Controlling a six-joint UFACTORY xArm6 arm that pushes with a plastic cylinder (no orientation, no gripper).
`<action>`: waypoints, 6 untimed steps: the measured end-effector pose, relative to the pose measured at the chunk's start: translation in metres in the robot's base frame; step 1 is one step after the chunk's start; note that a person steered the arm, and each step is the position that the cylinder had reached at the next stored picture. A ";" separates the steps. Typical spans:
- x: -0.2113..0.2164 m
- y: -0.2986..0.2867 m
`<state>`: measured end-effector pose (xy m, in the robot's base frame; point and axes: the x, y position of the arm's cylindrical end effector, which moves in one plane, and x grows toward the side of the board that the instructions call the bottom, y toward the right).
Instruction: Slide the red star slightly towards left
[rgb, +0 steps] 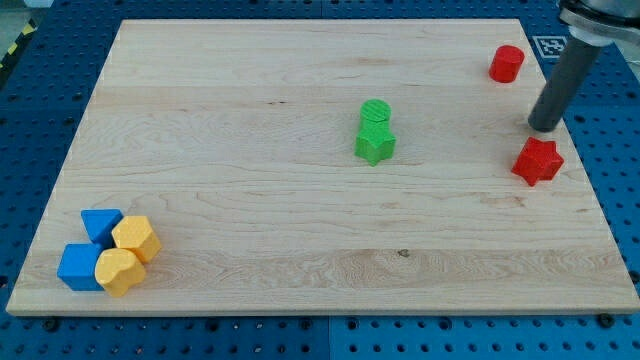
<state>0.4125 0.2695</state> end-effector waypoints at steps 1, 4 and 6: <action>0.024 0.013; 0.056 -0.025; 0.077 -0.040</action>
